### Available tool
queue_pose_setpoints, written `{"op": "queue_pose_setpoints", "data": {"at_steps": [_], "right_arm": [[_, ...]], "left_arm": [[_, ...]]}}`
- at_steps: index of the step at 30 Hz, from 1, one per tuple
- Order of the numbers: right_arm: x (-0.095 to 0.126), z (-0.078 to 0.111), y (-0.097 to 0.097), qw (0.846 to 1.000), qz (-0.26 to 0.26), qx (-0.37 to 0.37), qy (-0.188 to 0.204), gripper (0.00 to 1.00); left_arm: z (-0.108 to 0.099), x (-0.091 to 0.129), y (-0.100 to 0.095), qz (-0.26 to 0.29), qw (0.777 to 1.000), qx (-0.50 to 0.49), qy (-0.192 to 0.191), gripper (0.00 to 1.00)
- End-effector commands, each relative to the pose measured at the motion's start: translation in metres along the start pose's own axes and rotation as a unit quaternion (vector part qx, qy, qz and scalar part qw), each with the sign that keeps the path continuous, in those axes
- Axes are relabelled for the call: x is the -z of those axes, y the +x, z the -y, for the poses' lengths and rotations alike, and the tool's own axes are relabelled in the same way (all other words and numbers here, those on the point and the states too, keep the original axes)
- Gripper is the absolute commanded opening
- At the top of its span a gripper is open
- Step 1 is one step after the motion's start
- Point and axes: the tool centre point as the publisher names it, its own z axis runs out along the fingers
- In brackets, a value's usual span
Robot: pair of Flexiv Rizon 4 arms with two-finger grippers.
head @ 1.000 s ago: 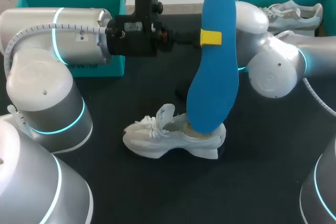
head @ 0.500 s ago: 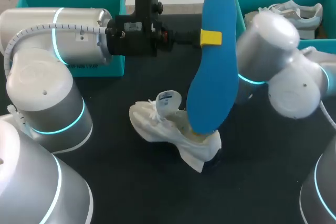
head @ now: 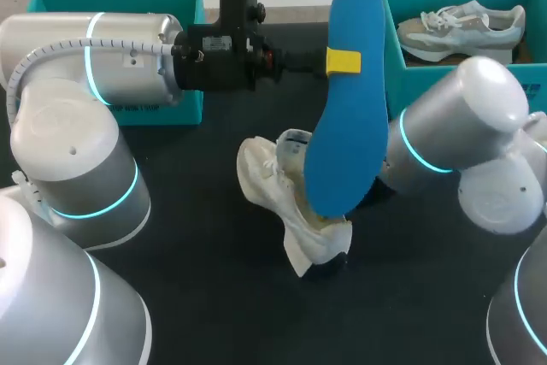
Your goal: Take the shoe out of the shoebox, open the shoe tongue, remove and reinsert the insole, then place the shoe into the shoebox
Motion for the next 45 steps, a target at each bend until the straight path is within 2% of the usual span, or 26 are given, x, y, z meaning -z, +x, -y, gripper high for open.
{"op": "queue_pose_setpoints", "data": {"at_steps": [1, 6, 11, 17, 21, 31, 38, 39, 40, 41, 42, 43, 45], "right_arm": [[-0.005, -0.004, 0.007, 0.997, 0.053, -0.050, -0.035, 0.00], [-0.009, -0.008, 0.004, 0.992, 0.074, -0.092, -0.042, 0.00], [-0.014, -0.010, 0.008, 0.990, 0.076, -0.117, -0.026, 0.00], [-0.018, -0.005, 0.008, 0.986, 0.084, -0.139, -0.024, 0.00], [-0.022, -0.001, 0.003, 0.980, 0.116, -0.160, -0.034, 0.00], [-0.029, -0.003, -0.007, 0.983, 0.110, -0.149, -0.016, 0.00], [-0.030, -0.001, -0.009, 0.982, 0.112, -0.152, -0.020, 0.00], [-0.029, 0.000, -0.009, 0.982, 0.111, -0.152, -0.020, 0.32], [-0.027, 0.001, -0.010, 0.981, 0.114, -0.155, -0.022, 0.52], [-0.026, 0.002, -0.010, 0.981, 0.114, -0.154, -0.021, 0.95], [-0.024, 0.003, -0.010, 0.981, 0.113, -0.155, -0.022, 0.92], [-0.022, 0.004, -0.011, 0.981, 0.114, -0.155, -0.023, 0.99], [-0.017, 0.005, -0.010, 0.981, 0.109, -0.157, -0.026, 1.00]], "left_arm": [[-0.001, 0.000, 0.000, -0.001, 1.000, 0.000, 0.002, 0.00], [-0.001, 0.000, 0.000, -0.001, 1.000, 0.000, 0.002, 0.00], [-0.001, 0.000, 0.000, -0.001, 1.000, 0.000, 0.002, 0.00], [-0.001, 0.000, 0.000, -0.001, 1.000, 0.000, 0.002, 0.00], [-0.001, 0.000, 0.000, -0.001, 1.000, 0.000, 0.002, 0.00], [-0.001, 0.000, 0.000, -0.001, 1.000, 0.000, 0.002, 0.00], [-0.001, 0.000, 0.000, -0.001, 1.000, 0.000, 0.002, 0.00], [-0.001, 0.000, 0.000, -0.001, 1.000, 0.000, 0.002, 0.00], [-0.001, 0.000, 0.000, -0.001, 1.000, 0.000, 0.002, 0.00], [-0.001, 0.000, 0.000, -0.001, 1.000, 0.000, 0.002, 0.00], [-0.001, 0.000, 0.000, -0.001, 1.000, 0.000, 0.002, 0.00], [-0.001, 0.000, 0.000, -0.001, 1.000, 0.000, 0.002, 0.00], [-0.001, 0.000, 0.000, -0.001, 1.000, 0.000, 0.002, 0.00]]}}
